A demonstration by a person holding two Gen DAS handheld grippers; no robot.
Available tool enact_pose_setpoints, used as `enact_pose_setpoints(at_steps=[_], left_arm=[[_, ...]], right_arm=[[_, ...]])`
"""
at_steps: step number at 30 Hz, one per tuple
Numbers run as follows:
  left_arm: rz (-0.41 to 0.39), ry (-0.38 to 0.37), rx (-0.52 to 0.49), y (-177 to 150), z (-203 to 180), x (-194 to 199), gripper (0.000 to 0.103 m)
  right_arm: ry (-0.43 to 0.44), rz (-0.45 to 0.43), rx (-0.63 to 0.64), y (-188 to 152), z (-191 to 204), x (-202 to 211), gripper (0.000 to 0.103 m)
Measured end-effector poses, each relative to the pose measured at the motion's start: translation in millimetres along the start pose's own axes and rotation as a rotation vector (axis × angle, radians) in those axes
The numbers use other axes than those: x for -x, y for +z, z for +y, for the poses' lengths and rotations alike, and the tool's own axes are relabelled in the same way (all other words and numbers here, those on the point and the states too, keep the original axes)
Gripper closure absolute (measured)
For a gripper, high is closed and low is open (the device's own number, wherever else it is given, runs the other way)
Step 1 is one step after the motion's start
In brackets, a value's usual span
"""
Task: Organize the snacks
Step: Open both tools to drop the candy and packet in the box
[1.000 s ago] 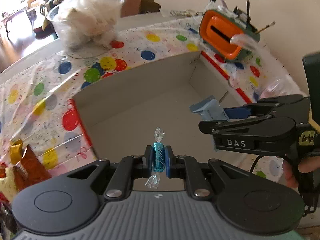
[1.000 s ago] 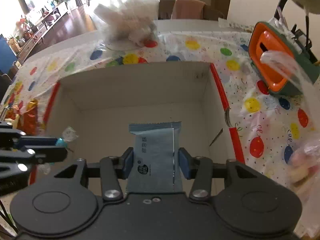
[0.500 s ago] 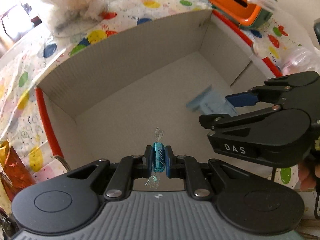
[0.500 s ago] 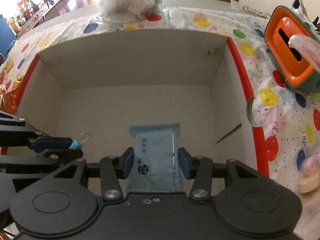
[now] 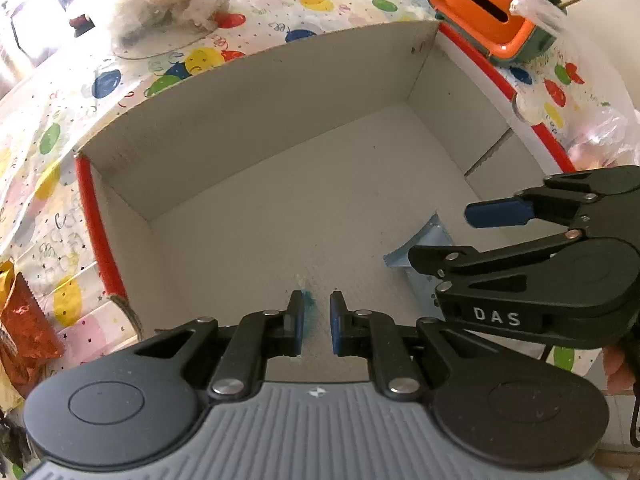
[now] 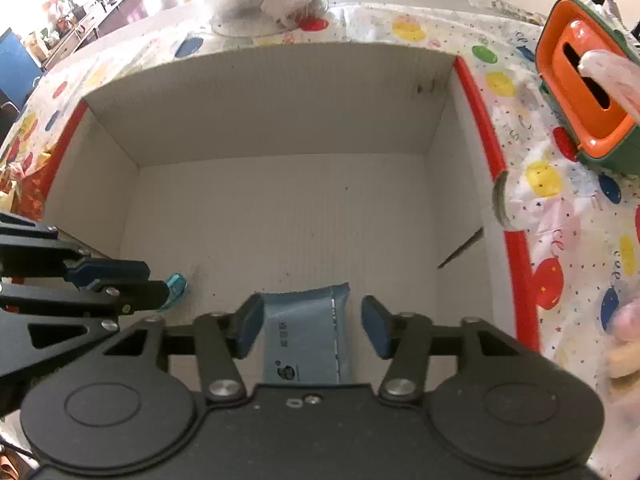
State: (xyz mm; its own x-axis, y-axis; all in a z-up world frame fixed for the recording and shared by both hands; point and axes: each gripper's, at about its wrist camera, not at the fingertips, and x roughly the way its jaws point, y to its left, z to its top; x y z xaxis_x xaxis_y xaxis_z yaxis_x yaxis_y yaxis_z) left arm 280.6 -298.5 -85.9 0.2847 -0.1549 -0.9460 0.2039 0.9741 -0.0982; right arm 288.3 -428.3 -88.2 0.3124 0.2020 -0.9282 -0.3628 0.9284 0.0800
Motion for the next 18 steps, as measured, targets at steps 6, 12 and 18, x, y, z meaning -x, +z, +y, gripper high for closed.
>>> enact_pose_setpoints(at_steps=[6, 12, 18], left_arm=[[-0.048, -0.01, 0.054, -6, 9, 17, 0.088], [-0.108, -0.01, 0.098, -13, 18, 35, 0.075], [-0.163, -0.01, 0.12, -20, 24, 55, 0.073]], right_arm=[[0.009, -0.04, 0.01, -2, 2, 19, 0.042], [0.039, -0.081, 0.018, -5, 6, 39, 0.036], [0.058, -0.13, 0.04, -7, 12, 62, 0.031]])
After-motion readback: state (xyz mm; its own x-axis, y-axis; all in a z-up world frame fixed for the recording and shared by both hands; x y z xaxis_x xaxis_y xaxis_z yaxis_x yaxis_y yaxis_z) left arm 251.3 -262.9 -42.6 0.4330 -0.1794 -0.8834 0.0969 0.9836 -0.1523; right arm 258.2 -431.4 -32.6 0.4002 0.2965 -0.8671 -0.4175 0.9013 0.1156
